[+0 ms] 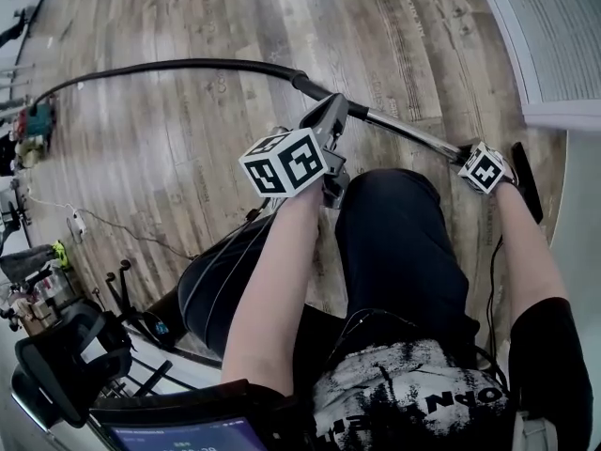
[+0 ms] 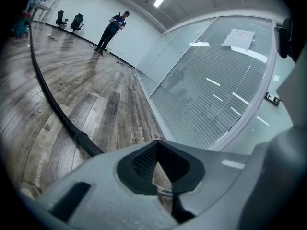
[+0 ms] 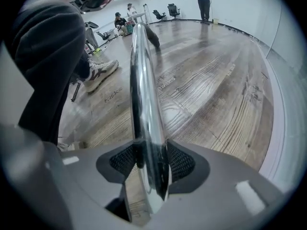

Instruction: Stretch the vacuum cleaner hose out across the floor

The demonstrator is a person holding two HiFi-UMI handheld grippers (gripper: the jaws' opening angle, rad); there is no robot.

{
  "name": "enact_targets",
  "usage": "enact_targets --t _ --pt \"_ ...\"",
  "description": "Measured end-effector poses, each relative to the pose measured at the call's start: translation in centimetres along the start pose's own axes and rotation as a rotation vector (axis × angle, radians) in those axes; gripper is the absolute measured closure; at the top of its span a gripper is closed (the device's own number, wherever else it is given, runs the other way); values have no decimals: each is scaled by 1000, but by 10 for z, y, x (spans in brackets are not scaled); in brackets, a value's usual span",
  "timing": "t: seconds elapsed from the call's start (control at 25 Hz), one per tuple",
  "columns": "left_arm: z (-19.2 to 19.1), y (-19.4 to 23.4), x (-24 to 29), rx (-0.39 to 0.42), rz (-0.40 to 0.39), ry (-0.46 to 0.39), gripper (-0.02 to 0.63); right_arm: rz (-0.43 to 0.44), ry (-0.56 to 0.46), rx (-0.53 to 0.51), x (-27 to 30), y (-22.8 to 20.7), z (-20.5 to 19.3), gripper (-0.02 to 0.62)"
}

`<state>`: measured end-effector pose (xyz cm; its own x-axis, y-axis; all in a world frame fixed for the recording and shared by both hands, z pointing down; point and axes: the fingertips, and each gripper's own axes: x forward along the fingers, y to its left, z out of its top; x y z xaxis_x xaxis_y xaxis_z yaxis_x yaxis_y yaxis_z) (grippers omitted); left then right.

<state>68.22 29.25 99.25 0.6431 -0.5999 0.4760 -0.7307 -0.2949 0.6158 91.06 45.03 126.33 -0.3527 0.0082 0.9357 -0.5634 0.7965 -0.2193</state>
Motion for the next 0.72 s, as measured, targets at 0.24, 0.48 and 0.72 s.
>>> enact_targets --t 0.24,0.48,0.72 --pt "4 7 5 -32 -14 -26 606 25 -73 -6 -32 7 17 411" --pt "3 19 16 -28 -43 14 606 -77 -134 104 -42 -5 41 589" --pt "28 17 19 34 -96 65 606 -134 -153 200 -52 -1 75 591"
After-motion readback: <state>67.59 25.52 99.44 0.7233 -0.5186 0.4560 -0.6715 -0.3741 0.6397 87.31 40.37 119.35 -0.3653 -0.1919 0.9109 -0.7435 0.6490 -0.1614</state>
